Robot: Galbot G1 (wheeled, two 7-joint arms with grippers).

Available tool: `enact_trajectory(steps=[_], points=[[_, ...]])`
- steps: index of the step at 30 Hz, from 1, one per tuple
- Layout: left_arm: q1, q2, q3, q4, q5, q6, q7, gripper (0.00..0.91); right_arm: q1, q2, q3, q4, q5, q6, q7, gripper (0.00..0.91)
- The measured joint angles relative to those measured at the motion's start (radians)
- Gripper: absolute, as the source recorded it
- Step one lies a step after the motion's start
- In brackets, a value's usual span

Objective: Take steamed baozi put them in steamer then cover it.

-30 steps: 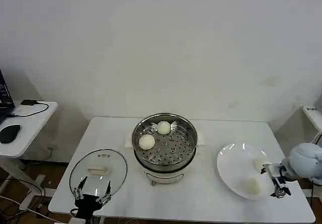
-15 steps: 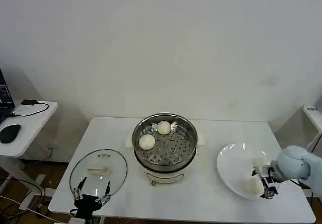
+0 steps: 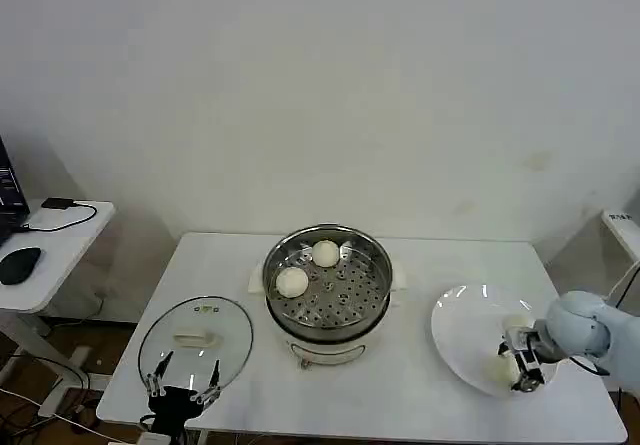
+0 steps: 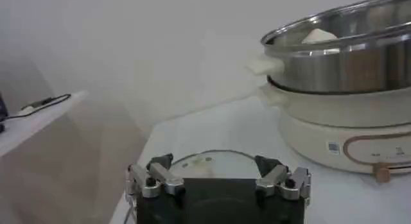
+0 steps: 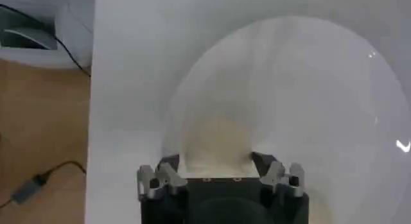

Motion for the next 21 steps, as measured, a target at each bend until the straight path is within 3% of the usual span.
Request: enact_trajectory(steps=[8,21], points=[[0.001,-0.004,0.001,-0.003,0.000,0.000,-0.001,0.907,-0.001,0.000,0.004,-0.002,0.004,-0.004,-0.001,0.615],[0.003,0.001,-0.003,-0.010,-0.005,-0.002,-0.002,0.907,0.054,-0.026,-0.011,0.020,0.027,-0.004,-0.011,0.615]])
